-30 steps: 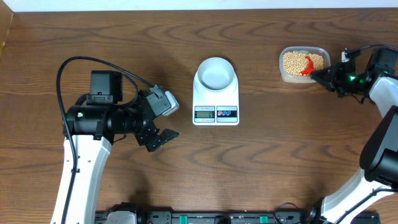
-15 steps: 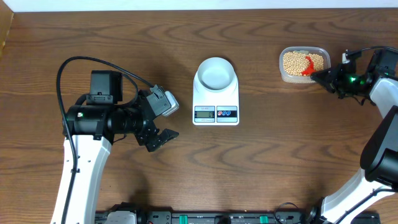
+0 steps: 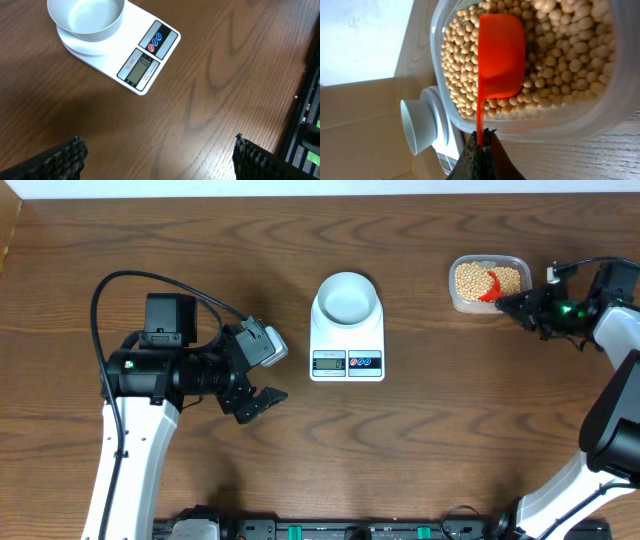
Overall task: Scoop item into bowl and weigh 50g on scale
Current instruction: 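Drag the red scoop through the soybeans with the right gripper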
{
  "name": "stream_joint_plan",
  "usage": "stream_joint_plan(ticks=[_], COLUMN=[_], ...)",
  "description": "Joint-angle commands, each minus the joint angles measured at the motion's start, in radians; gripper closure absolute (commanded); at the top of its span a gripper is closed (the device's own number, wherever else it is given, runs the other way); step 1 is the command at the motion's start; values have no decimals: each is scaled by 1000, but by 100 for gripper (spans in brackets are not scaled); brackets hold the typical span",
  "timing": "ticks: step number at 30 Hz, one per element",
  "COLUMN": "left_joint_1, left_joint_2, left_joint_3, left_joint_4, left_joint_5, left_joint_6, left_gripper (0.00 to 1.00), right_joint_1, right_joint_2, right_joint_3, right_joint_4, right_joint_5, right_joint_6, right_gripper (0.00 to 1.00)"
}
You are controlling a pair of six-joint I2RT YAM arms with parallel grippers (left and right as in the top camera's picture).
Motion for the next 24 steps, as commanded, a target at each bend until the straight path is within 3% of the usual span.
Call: stream_joint_plan(ticks=[1,16,24], left_joint_1=[3,3,3], left_joint_2=[5,5,5], left_joint_3=[18,18,18], left_joint_4=[-3,-3,-3], left_joint_5=[3,3,3], left_joint_6=[14,14,14], left_gripper=[5,5,5], right_joint_1=[18,48,-11], right_joint_2=[12,12,12], right_joint_3=[-11,-40,-40], right_joint_4=[-2,55,51], right_joint_5=[64,67,-56], right_joint_6=[10,14,-53], right_gripper=[99,99,99])
